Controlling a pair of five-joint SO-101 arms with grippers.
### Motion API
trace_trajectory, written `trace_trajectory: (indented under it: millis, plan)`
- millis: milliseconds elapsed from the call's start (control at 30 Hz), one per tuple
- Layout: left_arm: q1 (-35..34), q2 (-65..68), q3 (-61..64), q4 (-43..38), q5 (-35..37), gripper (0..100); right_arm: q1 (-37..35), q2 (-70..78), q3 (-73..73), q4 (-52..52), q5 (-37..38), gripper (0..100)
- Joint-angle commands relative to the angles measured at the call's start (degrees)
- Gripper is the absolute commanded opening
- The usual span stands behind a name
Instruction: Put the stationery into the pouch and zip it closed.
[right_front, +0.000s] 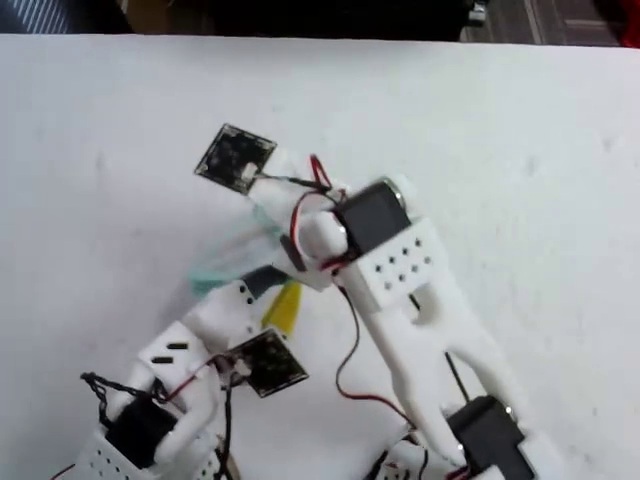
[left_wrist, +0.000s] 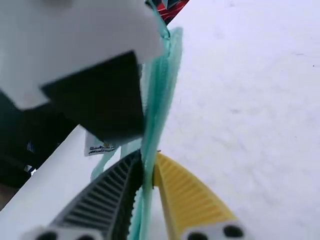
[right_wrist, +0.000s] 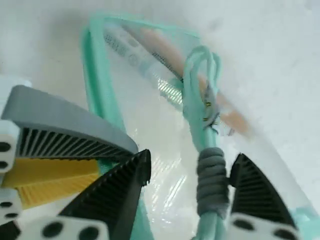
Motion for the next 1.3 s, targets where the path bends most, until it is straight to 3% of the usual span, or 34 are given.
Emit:
trace_trajectory:
  millis: [0,167,400,700,900,1067,1200,1267]
  plan:
    - [-1.6,0.3,0.2,0.0,0.2,2,1.0,2.8,-0.2,1.5,0.7,3.6]
    - [-1.6,0.3,0.2,0.0,0.2,2,0.9,2.9,-1.8,1.5,4.2,1.5]
    - [-1.6,0.3,-0.2,-0.8,1.5,2,0.6,-6.0,-17.1,1.1,0.9,1.7]
    - [-2.0,0.3,-3.9,-15.9,20.3,2,0.6,-10.8,-29.9,-4.6,-12.2,1.7]
    - [-13.0,0.3,-6.2,-16.0,37.2,2,0.2,-10.2,-30.2,-8.4,-18.4,1.7]
    - [-14.3,0.3,-5.6,-10.3,37.4,7,-4.0,-10.3,-27.9,-8.6,-18.6,1.7]
    - [-11.3,0.3,-10.4,4.0,37.0,24,-4.6,-10.3,-22.7,-9.7,-18.6,1.7]
    - [-10.3,0.3,-12.7,8.6,36.7,25,-4.5,-10.8,-20.0,-11.0,-18.6,1.7]
